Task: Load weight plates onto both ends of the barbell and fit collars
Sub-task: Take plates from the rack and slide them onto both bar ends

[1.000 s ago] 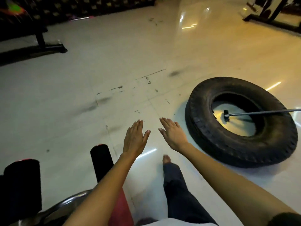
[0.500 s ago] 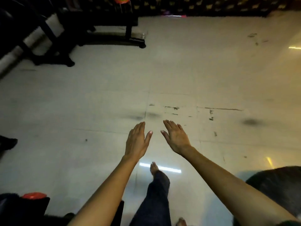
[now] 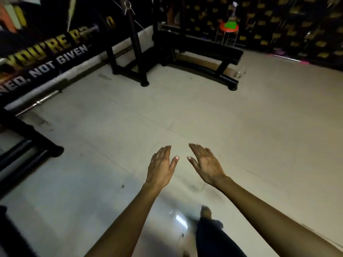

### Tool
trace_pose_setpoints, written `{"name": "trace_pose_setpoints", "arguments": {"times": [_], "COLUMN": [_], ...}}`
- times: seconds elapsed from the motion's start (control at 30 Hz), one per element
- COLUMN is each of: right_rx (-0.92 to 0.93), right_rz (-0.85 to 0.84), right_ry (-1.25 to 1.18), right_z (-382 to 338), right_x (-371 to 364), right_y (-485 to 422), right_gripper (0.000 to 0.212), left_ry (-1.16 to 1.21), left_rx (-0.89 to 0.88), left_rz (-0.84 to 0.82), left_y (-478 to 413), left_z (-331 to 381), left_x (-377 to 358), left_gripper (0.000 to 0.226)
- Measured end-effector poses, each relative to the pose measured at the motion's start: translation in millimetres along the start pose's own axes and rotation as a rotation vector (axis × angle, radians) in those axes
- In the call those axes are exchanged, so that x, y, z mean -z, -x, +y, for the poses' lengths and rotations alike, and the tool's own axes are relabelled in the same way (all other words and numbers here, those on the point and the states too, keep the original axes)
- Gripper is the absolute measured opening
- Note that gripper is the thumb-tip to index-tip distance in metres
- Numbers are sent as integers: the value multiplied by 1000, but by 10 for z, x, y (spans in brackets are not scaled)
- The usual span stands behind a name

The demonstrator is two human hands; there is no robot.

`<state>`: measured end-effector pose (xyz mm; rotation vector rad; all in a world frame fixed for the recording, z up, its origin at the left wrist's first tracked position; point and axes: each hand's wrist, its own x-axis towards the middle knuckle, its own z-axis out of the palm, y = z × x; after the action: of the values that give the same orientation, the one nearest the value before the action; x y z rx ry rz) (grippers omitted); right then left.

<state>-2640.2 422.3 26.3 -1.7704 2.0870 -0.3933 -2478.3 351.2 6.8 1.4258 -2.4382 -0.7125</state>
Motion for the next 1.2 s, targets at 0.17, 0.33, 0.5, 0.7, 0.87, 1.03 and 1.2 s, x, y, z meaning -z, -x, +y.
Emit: {"name": "trace_pose_setpoints", "arguments": {"times": [0.17,0.33,0.5,0.7,0.87,1.03,1.2], "right_rx": [117,257,382,529,610,630,710], "right_rz": [-54,-116,-182,-207,-221,-209,-235], "right_ry": [9,5,1,0,57,51,96], "right_z": [167,38,-317,-1095,-1907,-2553,-3112], "right_x": [154,357,443,197,173,168,-90], "right_y": [-1751,-3472,-5046,-7030,-8535,-9847,-11281], "right_gripper": [53,52,52,51,51,51,50], "left_ry": [-16,-33,58,125,67,38,1], "left_rx": [127,292,461,598,629,653,701], "left_rz": [106,140,307,445,475,451,486], "left_y": [-1417,-2723,-3780,-5139,-6198,-7180,-8157], "left_z": [-422,-776,-1271,-2409,-3333,-4114,-5048], "left_x": [181,579,1072,1696,2432,3157,3623], "left_gripper": [54,57,56,57,56,54,54]}}
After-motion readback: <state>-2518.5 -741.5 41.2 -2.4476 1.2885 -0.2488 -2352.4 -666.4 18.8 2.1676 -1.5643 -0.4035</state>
